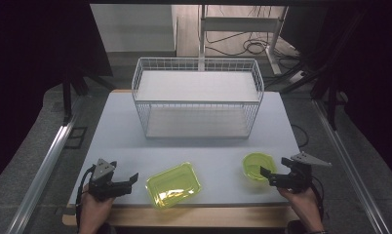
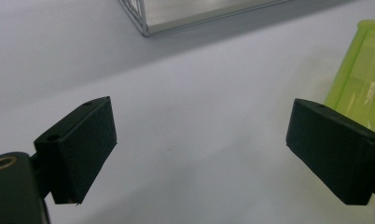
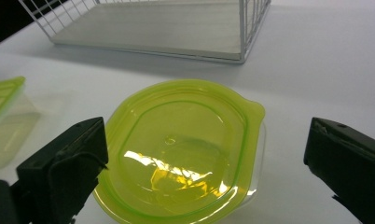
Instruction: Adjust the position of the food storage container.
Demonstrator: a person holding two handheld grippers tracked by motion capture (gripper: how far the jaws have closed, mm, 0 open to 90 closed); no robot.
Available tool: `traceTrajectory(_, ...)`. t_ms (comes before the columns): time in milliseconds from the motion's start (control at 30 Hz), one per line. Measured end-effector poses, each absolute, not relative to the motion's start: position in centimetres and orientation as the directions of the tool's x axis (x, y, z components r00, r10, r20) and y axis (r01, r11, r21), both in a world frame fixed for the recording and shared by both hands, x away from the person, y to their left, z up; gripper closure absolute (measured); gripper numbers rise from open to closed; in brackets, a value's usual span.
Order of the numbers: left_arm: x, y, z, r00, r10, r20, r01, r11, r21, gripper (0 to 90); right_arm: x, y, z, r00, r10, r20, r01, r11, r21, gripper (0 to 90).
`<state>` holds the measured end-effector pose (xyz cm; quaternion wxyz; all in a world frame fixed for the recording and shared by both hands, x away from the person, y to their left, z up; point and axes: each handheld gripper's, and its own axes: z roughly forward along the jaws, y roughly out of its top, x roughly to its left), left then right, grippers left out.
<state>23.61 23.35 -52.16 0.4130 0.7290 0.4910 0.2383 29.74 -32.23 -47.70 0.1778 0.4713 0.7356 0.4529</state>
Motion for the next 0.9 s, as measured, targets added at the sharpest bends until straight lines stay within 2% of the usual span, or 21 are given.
traceTrajectory(267, 23.69, 23.22, -52.06, 0.4, 0.915, -0.054, 0.541, -0.188, 0.82, 8.1, 29.87, -31.86, -48.02, -0.491, 0.865, 0.103, 0.545, 0.212, 0.811, 8.7)
traceTrajectory(633, 23.65, 22.98, -51.89, 0.409, 0.91, -0.062, 0.558, -0.196, 0.806, 3.2, 29.87, -31.71, -47.98, -0.505, 0.858, 0.092, 0.539, 0.231, 0.81, 16.1)
traceTrajectory(833, 23.67, 22.74, -52.02, 0.415, 0.909, -0.038, 0.564, -0.224, 0.794, 4.9, 29.71, -31.71, -47.73, -0.525, 0.847, 0.085, 0.524, 0.242, 0.817, 24.7)
traceTrajectory(867, 23.71, 22.76, -52.25, 0.422, 0.906, -0.032, 0.563, -0.234, 0.792, 5.3, 29.56, -31.69, -47.5, -0.531, 0.844, 0.079, 0.514, 0.247, 0.821, 30.5)
traceTrajectory(900, 23.71, 22.76, -52.25, 0.422, 0.906, -0.032, 0.563, -0.234, 0.792, 5.7, 29.56, -31.69, -47.5, -0.531, 0.844, 0.079, 0.514, 0.247, 0.821, 30.5)
